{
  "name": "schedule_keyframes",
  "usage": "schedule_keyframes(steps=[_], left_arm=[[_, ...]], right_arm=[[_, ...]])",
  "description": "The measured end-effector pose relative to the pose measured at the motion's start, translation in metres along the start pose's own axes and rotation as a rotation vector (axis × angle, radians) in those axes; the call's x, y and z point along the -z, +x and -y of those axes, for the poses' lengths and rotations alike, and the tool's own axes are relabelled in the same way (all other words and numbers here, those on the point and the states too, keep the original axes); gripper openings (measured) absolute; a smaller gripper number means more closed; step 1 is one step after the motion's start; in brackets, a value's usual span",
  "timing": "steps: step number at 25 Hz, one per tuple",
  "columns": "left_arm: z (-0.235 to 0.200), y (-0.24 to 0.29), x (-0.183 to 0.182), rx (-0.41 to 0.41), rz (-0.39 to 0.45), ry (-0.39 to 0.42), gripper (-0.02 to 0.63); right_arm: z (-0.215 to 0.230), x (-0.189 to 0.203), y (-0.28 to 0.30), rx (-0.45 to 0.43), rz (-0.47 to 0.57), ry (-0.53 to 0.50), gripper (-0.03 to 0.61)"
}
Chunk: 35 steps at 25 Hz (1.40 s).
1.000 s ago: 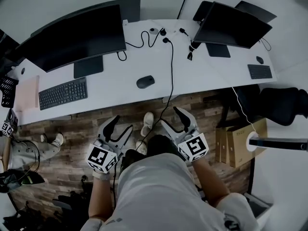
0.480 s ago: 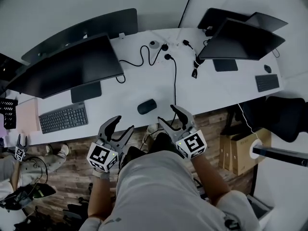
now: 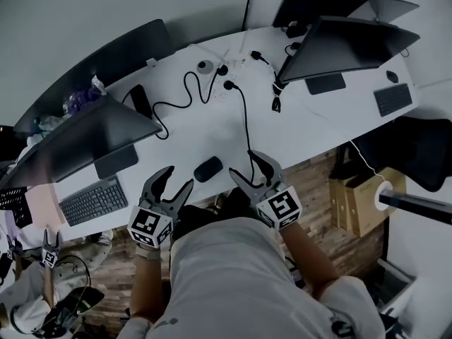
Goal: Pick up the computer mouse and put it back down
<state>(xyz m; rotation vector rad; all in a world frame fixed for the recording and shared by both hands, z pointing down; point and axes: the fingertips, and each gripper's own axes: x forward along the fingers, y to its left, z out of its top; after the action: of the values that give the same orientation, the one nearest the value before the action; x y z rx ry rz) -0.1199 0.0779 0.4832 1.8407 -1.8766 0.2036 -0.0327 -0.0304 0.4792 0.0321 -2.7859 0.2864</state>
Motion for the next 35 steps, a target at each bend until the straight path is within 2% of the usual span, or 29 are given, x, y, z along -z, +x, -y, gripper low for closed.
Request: schedule_keyframes(steps=[7, 16, 23, 35], left_arm=[[0.001, 0.028, 0.003, 0.107, -0.075, 0.025, 0.238], [-0.011, 0.052, 0.043, 0.219, -0.251, 0.046, 0.253], [-0.004, 0.066, 0.081, 0.299, -0.392, 0.127, 0.27], [0.0, 0.096, 0.146, 0.297, -0.593, 0.281, 0.31]], right_arm=[[0.005, 0.018, -0.012, 0.116, -0.015, 0.082, 0.259], [-0.008, 0.045, -0.04, 0.336, -0.013, 0.205, 0.259], [-0.029, 0.07, -0.069, 0.513, -0.008, 0.302, 0.259], [-0.05, 0.118, -0.132, 0.729, -0.019, 0.457, 0.259]])
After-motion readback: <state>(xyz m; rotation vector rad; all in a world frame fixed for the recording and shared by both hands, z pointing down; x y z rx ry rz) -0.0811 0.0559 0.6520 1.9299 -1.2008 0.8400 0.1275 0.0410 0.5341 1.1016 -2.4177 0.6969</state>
